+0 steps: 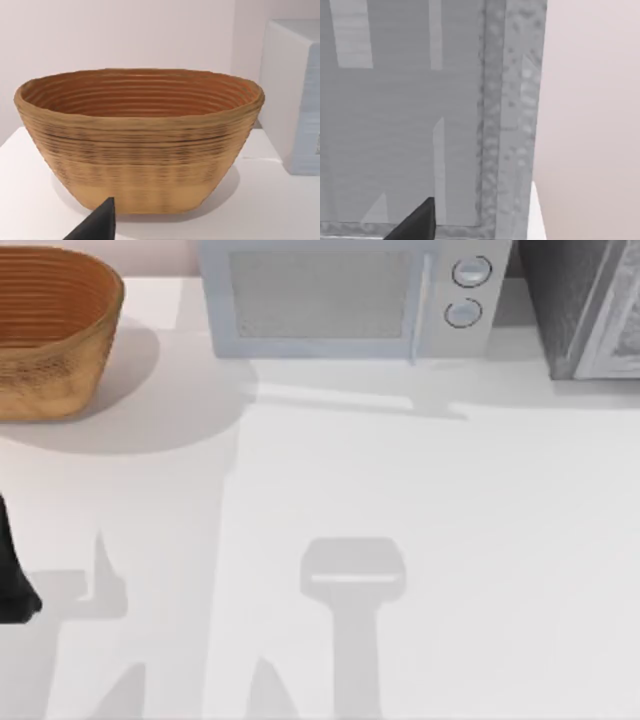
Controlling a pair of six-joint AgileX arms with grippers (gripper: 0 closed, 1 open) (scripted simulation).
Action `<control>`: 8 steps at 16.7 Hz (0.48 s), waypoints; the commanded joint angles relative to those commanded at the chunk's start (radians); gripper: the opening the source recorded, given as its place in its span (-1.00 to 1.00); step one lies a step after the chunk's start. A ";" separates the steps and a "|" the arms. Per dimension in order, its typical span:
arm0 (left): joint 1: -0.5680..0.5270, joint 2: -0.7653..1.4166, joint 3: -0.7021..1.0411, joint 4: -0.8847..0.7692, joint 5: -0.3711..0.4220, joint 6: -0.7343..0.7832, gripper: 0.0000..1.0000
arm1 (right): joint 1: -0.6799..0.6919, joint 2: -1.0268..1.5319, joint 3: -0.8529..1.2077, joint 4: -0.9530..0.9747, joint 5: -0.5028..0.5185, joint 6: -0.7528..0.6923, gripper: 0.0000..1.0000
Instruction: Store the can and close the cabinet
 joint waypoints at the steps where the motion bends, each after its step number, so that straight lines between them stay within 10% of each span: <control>1: 0.000 0.000 0.000 0.000 0.000 0.000 1.00 | -0.002 -0.004 0.035 -0.048 0.001 0.002 1.00; 8: 0.000 0.000 0.000 0.000 0.000 0.000 1.00 | -0.016 -0.034 0.287 -0.356 0.006 0.013 1.00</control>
